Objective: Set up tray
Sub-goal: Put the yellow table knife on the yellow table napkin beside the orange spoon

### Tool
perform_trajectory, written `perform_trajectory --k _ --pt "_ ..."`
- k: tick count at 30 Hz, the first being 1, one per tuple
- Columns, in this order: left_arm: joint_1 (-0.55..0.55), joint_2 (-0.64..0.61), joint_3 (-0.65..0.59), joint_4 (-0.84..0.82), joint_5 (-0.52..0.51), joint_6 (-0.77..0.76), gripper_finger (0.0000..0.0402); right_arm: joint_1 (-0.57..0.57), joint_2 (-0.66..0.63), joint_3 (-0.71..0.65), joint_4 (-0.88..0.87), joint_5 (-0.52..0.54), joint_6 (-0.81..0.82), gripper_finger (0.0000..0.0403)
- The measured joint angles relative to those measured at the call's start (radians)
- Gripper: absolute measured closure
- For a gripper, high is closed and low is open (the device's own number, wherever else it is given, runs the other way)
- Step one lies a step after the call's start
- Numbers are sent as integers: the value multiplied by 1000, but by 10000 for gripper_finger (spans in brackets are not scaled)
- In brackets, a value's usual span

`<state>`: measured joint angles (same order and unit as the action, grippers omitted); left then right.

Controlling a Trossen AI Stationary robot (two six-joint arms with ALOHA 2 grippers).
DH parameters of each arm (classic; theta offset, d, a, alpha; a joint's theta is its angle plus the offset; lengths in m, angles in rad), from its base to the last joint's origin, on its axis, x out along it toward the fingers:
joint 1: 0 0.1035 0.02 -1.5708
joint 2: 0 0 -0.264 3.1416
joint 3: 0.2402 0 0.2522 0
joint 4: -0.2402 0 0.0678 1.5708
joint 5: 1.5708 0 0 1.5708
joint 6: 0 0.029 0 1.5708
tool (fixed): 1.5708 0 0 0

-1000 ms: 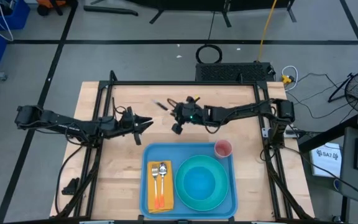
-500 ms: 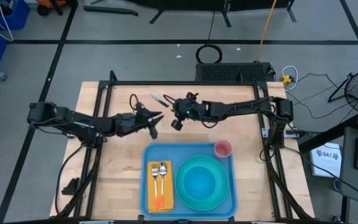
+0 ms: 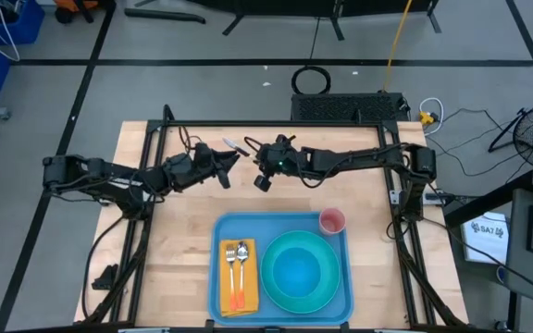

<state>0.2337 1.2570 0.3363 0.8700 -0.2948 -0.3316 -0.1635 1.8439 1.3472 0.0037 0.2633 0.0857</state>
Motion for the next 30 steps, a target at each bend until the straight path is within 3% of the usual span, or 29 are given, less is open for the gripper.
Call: perform_trajectory --k 7,12,15,20,25,28,30 --pt "31 0 0 18 16 -68 284 0 0 0 14 3 -1 371" --pt "51 1 0 15 -20 -128 239 -1 0 0 18 4 -8 371" --pt "61 0 0 16 -42 -150 208 3 0 0 13 -15 -22 396" --pt "50 0 0 15 -2 -170 168 1 0 0 8 -14 -31 400" --pt "44 0 0 -63 -9 -157 162 3 0 0 -47 -8 -32 400" --pt "64 0 0 -149 -103 -152 171 2 0 0 -86 -9 -29 401" --pt "91 7 0 -170 -112 -149 179 1 0 -7 -99 -5 -28 401"
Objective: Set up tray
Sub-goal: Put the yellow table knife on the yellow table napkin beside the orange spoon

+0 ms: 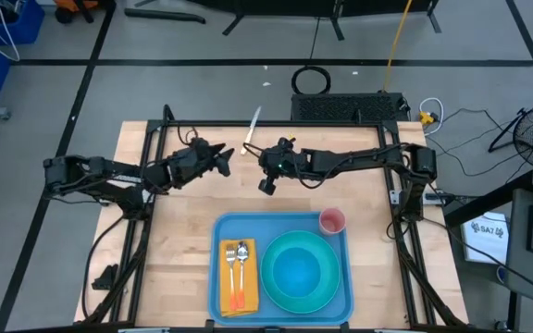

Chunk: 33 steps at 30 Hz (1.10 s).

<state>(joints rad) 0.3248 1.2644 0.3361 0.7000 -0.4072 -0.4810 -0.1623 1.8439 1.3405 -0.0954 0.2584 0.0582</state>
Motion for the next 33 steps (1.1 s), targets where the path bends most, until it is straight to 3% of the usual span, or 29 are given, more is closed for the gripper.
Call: perform_trajectory --k 6,10,14,18,25,30,33 --pt "114 127 21 23 151 -43 204 -12 -3 -14 13 -1 -1 402" --pt "235 324 127 41 507 -91 221 -42 -3 -14 6 2 -2 402" --pt "300 458 292 -59 726 -71 235 -49 -3 -14 -18 -2 0 402" --pt "310 484 453 -304 723 37 246 -45 -3 -14 -87 -2 -3 403" --pt "295 484 685 -764 549 219 245 -45 -3 -17 -134 -1 -30 403" --pt "294 484 776 -923 420 266 239 -45 -3 -26 -125 0 -41 403" --pt "313 510 798 -940 446 253 238 -45 -3 -32 -97 0 -44 403"
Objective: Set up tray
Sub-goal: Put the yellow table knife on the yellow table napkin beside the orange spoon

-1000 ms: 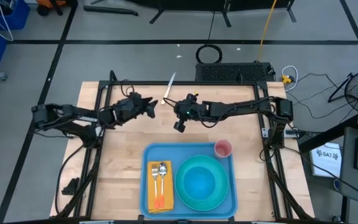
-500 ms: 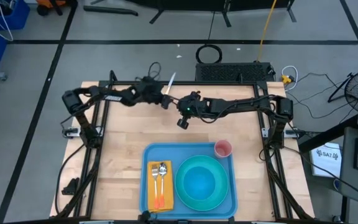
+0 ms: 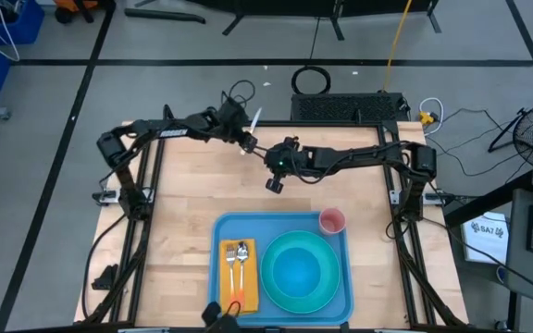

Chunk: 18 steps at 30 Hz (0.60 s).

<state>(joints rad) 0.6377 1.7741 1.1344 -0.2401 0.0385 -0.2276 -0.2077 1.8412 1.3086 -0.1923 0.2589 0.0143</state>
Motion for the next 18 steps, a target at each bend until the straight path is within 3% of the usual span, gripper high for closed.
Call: perform_trajectory --k 3,11,18 --pt "25 54 12 -20 59 -21 238 0 0 -2 3 -1 0 403" --pt "25 178 89 -47 83 -37 238 0 -2 -2 12 -1 -5 403" --pt "11 202 142 -110 24 -21 238 0 -2 -2 16 -2 -15 403"
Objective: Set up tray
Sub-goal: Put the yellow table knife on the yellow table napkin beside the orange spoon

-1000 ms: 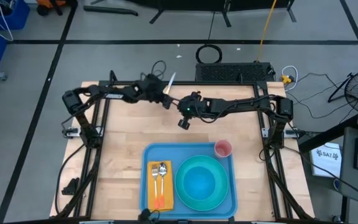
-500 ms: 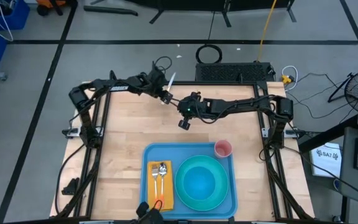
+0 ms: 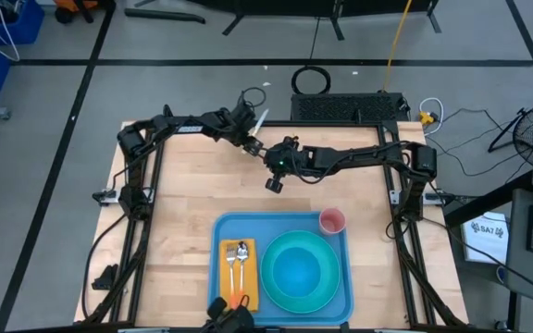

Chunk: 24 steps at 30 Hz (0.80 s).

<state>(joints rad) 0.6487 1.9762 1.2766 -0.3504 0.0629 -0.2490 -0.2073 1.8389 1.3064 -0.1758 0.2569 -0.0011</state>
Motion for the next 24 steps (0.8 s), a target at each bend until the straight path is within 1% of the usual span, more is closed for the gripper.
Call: perform_trajectory --k 3,13,16,20,24 --pt "-4 1 11 -25 -47 7 238 0 0 0 0 0 0 403" --pt "2 9 13 -7 -81 8 238 0 0 0 10 -14 0 403" --pt "4 15 13 -13 -80 0 238 0 0 0 22 -52 12 403" --pt "4 19 14 -26 -79 0 238 6 0 0 32 -52 14 403" --pt "3 19 14 -22 -34 -16 238 14 0 0 36 -52 14 403"
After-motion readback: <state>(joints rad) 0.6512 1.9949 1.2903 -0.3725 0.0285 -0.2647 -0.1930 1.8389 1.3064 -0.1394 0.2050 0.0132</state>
